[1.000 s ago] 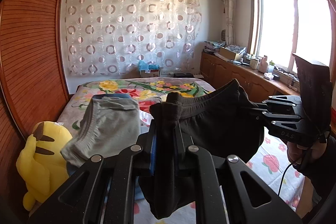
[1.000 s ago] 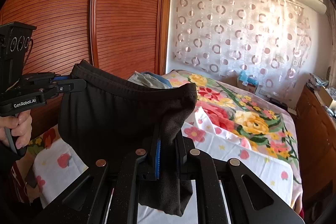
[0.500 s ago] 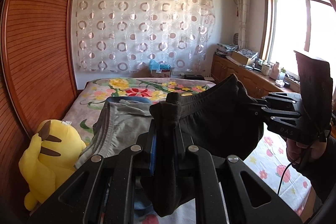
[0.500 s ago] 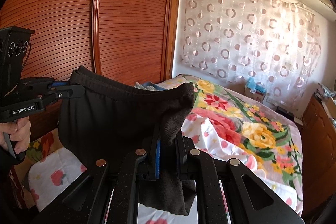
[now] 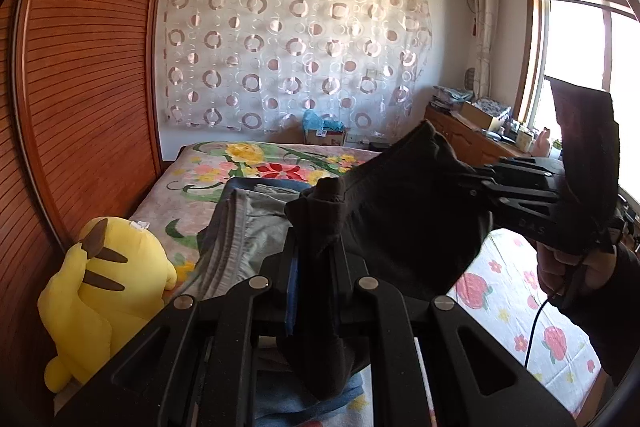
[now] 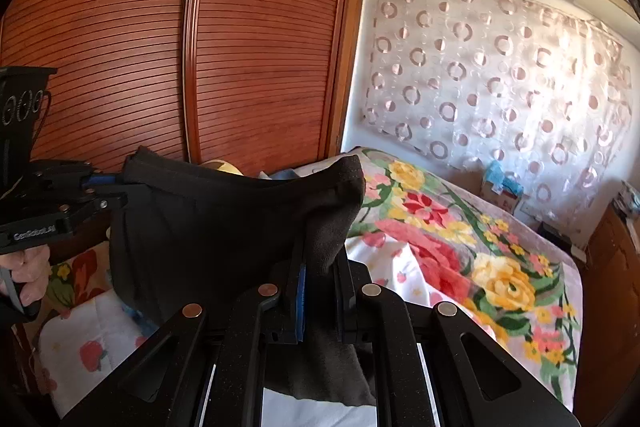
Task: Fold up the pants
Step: 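Carry the held black pants with both tools toward the clothes stack, then lower the black pants onto the folded jeans stack with both tools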
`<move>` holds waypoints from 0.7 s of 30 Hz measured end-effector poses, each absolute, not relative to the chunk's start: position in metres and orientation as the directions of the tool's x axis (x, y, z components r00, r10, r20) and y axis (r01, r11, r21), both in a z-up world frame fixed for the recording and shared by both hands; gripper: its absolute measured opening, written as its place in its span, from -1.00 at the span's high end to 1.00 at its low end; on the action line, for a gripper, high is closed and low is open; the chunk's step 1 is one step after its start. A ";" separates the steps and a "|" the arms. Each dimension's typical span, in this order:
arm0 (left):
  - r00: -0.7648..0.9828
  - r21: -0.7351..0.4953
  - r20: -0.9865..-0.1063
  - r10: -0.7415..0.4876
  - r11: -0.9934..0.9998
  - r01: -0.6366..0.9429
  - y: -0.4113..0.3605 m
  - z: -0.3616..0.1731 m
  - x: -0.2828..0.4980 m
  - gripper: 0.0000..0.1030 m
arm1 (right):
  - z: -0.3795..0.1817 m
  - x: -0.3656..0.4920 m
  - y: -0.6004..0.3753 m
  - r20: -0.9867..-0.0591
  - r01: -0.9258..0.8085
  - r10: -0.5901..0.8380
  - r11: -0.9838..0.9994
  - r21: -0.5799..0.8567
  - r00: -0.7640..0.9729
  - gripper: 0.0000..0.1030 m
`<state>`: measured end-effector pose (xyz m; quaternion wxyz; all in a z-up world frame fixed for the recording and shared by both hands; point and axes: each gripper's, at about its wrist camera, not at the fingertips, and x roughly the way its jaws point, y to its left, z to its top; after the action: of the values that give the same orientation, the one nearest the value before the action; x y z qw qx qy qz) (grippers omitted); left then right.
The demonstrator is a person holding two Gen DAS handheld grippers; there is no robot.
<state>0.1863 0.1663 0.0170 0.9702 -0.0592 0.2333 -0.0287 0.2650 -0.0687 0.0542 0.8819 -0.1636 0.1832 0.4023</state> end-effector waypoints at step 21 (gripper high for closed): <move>0.865 -0.205 -0.502 0.024 0.968 -0.145 0.203 -0.020 0.178 0.73 | 0.035 0.348 0.037 -0.497 -0.861 0.709 0.465 -0.204 0.501 0.80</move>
<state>0.1783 0.2029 -0.0200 0.9582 -0.1189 0.2564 0.0441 0.3484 0.0370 0.0346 0.8380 -0.2190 0.1739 0.4685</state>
